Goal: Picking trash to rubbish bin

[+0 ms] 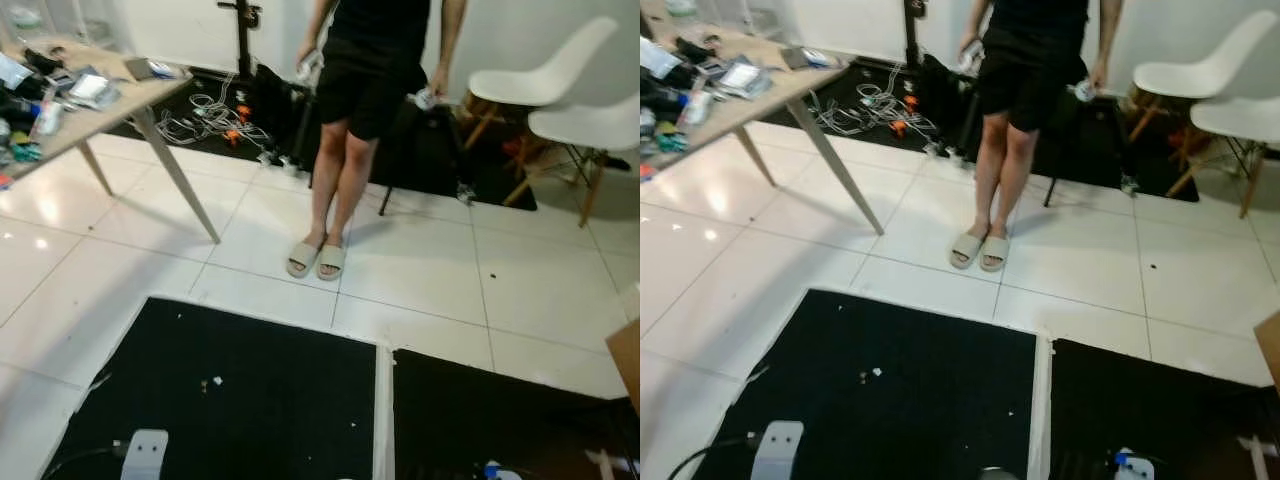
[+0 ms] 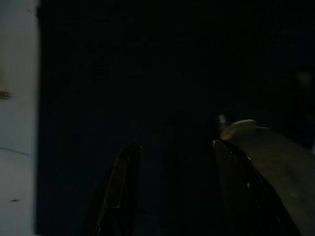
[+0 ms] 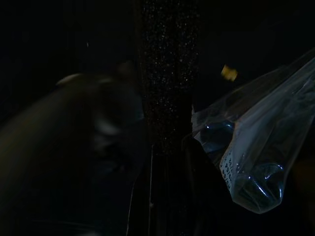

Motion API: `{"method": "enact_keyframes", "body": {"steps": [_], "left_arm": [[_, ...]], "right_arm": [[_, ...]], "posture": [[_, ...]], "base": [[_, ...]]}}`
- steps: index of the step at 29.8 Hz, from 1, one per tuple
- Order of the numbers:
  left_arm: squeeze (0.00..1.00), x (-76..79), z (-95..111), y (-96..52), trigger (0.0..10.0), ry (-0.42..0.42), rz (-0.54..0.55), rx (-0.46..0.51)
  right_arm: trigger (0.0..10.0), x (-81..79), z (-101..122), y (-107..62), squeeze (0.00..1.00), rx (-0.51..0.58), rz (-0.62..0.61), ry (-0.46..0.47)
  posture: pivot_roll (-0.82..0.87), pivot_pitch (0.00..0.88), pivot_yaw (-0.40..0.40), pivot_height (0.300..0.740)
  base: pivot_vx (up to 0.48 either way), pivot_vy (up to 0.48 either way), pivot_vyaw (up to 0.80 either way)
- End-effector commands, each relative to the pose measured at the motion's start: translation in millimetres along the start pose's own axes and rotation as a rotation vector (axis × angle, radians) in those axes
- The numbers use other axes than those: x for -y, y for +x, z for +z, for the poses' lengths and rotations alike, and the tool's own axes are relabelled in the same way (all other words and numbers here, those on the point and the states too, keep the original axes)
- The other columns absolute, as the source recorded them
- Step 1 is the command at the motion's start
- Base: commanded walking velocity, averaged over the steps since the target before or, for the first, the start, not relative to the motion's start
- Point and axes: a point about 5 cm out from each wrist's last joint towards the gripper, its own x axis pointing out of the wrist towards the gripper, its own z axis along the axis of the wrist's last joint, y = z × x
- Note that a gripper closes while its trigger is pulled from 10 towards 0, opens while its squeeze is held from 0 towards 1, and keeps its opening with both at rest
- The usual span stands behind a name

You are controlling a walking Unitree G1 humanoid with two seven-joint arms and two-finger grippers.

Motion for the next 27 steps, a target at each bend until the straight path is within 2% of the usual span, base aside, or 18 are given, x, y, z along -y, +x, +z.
{"method": "enact_keyframes", "body": {"steps": [1,27], "left_arm": [[0.0,2.2,-5.2,-0.3,10.0,0.011,-0.004,-0.023],[0.0,4.8,-7.5,-0.3,10.0,0.019,-0.027,-0.035]], "right_arm": [[10.0,3.5,-5.1,-0.9,0.0,-0.021,-0.015,-0.024],[10.0,2.6,-10.6,-1.1,0.0,-0.044,-0.018,-0.072]], "posture": [[0.02,0.11,0.041,0.74],[0.02,0.091,0.041,0.74]], "base": [[0.0,0.0,-0.8],[0.0,0.0,-0.8]]}}
